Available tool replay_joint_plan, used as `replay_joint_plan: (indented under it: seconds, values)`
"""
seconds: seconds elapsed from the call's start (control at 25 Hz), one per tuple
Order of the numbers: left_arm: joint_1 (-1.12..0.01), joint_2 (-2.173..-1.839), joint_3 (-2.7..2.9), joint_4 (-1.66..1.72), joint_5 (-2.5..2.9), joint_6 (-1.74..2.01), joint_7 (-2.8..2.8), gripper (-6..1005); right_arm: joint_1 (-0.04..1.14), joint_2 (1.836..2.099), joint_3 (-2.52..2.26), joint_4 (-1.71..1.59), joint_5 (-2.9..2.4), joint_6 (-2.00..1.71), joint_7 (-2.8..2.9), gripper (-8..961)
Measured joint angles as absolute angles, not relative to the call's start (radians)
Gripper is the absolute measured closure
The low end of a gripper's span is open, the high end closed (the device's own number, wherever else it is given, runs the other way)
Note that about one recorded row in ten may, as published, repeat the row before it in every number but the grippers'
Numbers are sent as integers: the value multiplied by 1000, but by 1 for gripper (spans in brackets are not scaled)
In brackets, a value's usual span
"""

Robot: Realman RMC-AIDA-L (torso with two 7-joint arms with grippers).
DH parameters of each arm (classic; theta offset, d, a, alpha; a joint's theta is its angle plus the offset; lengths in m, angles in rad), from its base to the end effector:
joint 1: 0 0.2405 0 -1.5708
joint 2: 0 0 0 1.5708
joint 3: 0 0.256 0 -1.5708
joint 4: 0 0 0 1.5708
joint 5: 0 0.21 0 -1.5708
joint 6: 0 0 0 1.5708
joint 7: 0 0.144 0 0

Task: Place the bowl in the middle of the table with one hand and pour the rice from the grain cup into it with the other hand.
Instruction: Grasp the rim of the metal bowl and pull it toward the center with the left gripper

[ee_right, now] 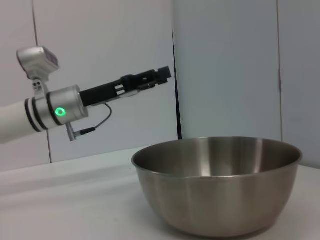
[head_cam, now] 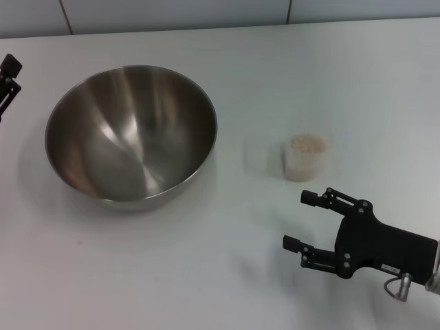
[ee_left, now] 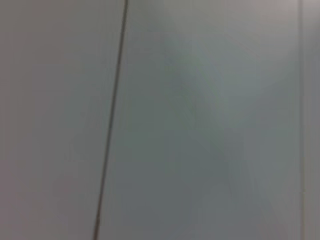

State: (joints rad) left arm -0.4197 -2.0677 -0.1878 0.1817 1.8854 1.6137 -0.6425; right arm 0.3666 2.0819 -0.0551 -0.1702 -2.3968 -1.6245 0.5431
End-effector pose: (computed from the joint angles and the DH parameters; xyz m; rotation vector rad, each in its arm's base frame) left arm -0.3257 0.2939 0.0355 -1.7543 -0.4473 -1.0573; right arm 0.3175 0.2220 -0.0566 -2.5308 0.3465 0.8703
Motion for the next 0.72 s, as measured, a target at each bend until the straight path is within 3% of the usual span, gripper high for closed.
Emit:
replay_joint_plan:
  seconds: [0.72]
  values:
    - [-514,-2062,-85,276,1894,1456,-806,169,379,2080,-54,-170,-2396,-1623,543,140]
